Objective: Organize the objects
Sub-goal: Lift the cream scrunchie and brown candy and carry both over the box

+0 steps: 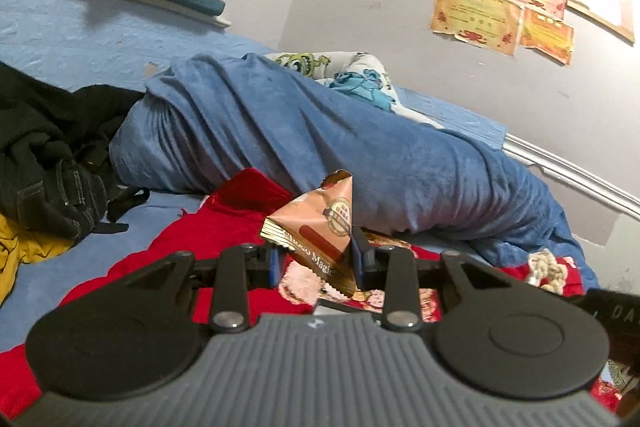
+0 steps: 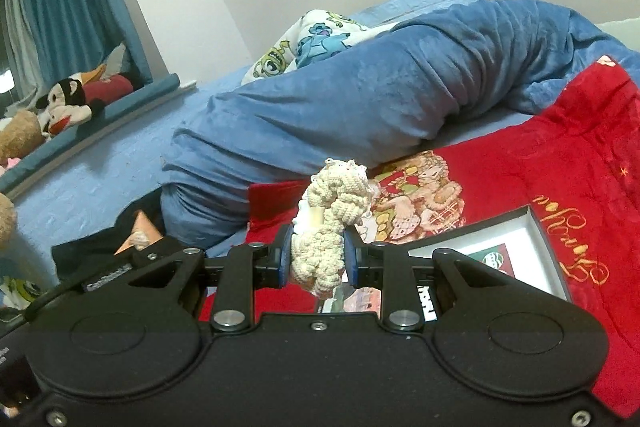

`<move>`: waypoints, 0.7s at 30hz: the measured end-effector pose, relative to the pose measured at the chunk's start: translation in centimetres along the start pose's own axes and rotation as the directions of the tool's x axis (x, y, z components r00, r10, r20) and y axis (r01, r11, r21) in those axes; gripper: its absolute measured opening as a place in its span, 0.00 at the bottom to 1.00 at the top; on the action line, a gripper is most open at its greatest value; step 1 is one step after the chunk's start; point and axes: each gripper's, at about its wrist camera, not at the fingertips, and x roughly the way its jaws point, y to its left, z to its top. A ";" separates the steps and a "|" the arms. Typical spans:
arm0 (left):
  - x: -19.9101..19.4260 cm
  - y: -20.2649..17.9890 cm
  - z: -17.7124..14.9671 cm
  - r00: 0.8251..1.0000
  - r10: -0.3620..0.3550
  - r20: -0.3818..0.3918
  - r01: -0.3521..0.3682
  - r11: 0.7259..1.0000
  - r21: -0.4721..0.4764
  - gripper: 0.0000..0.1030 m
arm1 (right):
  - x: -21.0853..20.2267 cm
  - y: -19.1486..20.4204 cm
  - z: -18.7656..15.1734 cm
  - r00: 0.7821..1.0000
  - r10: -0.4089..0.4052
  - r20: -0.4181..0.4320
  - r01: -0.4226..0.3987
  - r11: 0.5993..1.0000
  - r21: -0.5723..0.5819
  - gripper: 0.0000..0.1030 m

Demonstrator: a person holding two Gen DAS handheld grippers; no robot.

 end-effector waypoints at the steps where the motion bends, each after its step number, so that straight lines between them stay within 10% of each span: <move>1: 0.3 0.4 -0.3 1.000 -0.001 -0.001 0.001 1.000 0.004 0.36 | 0.5 -0.2 -0.2 1.000 0.007 -0.006 -0.007 1.000 0.001 0.24; 11: 4.1 2.6 -3.3 0.996 0.050 -0.069 -0.047 0.998 0.051 0.36 | 6.6 -4.8 -3.1 0.994 -0.023 -0.104 0.027 0.999 0.039 0.24; 21: 6.8 -0.2 -7.5 0.969 -0.033 -0.246 0.064 0.991 0.119 0.36 | 8.6 -8.1 -6.6 0.973 -0.046 -0.227 0.054 0.998 0.029 0.24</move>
